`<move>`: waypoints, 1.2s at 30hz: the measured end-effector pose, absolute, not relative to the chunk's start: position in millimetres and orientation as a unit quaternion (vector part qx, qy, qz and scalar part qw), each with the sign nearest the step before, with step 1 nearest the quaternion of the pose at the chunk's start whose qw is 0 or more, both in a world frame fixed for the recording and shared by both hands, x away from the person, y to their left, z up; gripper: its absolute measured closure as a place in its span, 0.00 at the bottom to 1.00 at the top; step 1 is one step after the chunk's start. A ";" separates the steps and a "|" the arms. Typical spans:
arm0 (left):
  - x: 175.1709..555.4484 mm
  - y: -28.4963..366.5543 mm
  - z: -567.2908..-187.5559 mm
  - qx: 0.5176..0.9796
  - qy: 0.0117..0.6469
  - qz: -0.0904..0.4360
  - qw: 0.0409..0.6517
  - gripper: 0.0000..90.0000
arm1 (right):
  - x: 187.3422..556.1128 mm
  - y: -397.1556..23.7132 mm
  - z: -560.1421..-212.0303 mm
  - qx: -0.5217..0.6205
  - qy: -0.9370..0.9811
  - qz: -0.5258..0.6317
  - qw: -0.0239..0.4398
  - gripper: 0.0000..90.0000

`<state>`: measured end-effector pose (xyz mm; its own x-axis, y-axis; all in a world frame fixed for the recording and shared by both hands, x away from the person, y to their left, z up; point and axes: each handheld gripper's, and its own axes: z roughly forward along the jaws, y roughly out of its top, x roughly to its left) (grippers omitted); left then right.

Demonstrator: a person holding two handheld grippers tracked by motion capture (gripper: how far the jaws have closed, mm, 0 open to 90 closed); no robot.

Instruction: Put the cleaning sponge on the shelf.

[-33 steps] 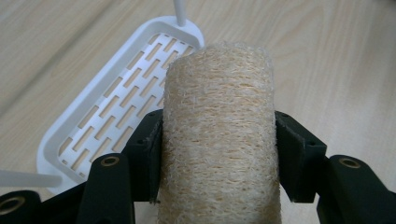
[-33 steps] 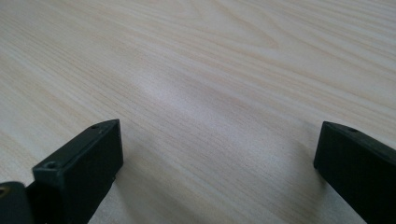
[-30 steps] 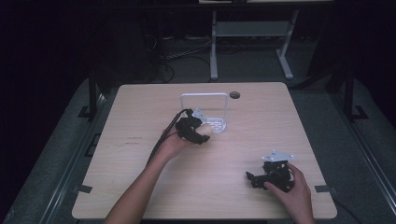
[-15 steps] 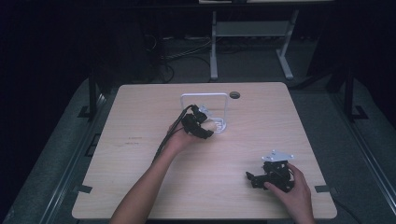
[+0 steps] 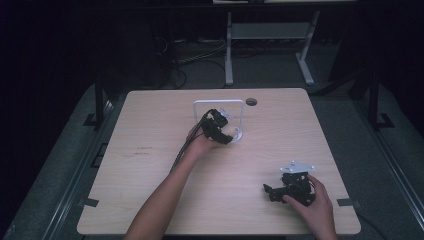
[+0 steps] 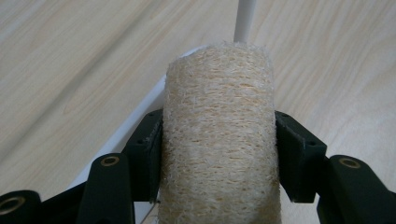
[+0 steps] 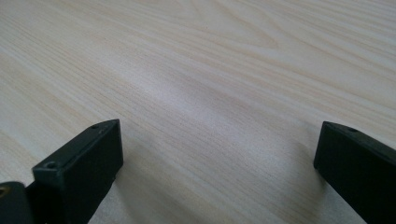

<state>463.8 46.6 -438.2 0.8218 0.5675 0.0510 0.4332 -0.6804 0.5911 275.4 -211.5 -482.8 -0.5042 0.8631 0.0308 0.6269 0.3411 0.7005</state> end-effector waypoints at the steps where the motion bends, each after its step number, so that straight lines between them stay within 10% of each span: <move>1: 464.8 45.7 -438.5 0.910 0.275 0.118 0.288 0.46 | 275.4 -211.5 -482.8 0.466 0.800 0.335 0.176 0.01; 36: 455.8 59.3 -420.9 0.899 0.288 0.124 0.305 0.41 | 275.3 -211.4 -482.6 0.467 0.800 0.334 0.176 0.01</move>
<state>455.8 59.3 -420.9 0.8033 0.5937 0.0479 0.4420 -0.6481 0.6201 275.3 -211.4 -482.6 -0.5025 0.8640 0.0302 0.6283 0.3410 0.6992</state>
